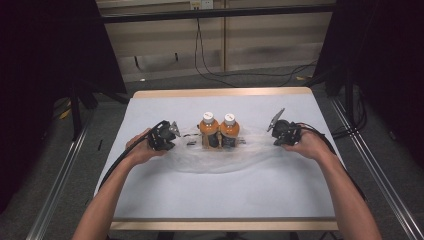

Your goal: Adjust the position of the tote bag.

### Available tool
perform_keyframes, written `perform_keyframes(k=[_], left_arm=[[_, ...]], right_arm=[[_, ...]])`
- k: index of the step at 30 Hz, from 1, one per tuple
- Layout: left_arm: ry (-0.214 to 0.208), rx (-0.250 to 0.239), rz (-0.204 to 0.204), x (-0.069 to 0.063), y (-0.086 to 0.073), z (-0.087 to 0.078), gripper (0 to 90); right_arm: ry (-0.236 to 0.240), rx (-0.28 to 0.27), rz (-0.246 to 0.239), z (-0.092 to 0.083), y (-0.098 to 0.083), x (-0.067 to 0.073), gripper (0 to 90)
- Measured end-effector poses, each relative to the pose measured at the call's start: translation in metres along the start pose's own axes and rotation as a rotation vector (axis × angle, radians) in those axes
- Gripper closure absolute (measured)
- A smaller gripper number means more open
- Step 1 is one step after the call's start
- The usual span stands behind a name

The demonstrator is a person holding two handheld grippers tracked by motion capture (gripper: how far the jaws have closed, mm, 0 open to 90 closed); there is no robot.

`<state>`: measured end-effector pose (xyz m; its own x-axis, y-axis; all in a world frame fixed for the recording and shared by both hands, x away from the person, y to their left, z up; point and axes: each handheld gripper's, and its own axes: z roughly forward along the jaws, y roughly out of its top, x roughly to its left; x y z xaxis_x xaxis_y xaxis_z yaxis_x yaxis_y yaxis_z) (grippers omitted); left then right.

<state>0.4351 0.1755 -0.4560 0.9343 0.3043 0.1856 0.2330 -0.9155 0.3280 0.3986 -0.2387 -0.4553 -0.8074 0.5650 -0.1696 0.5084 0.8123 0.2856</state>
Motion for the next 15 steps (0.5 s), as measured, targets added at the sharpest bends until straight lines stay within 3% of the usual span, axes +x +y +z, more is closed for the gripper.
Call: perform_keyframes(k=[5, 6, 10, 12, 15], left_arm=[[0.002, 0.000, -0.005, 0.000, 0.000, 0.001, 90.0], [0.009, 0.010, 0.015, 0.001, 0.000, 0.000, 90.0], [0.000, -0.001, 0.001, 0.002, -0.001, 0.000, 90.0], [0.000, -0.014, -0.019, 0.001, -0.003, 0.000, 90.0], [0.001, -0.024, -0.014, 0.000, -0.006, -0.001, 90.0]], right_arm=[[-0.008, 0.008, 0.008, 0.000, -0.003, -0.001, 90.0], [-0.008, 0.008, 0.008, 0.000, -0.003, -0.001, 90.0], [-0.007, 0.020, -0.007, -0.001, -0.005, -0.003, 90.0], [-0.008, 0.008, 0.002, -0.002, -0.008, -0.003, 90.0], [-0.004, -0.018, 0.017, -0.002, -0.013, -0.003, 90.0]])
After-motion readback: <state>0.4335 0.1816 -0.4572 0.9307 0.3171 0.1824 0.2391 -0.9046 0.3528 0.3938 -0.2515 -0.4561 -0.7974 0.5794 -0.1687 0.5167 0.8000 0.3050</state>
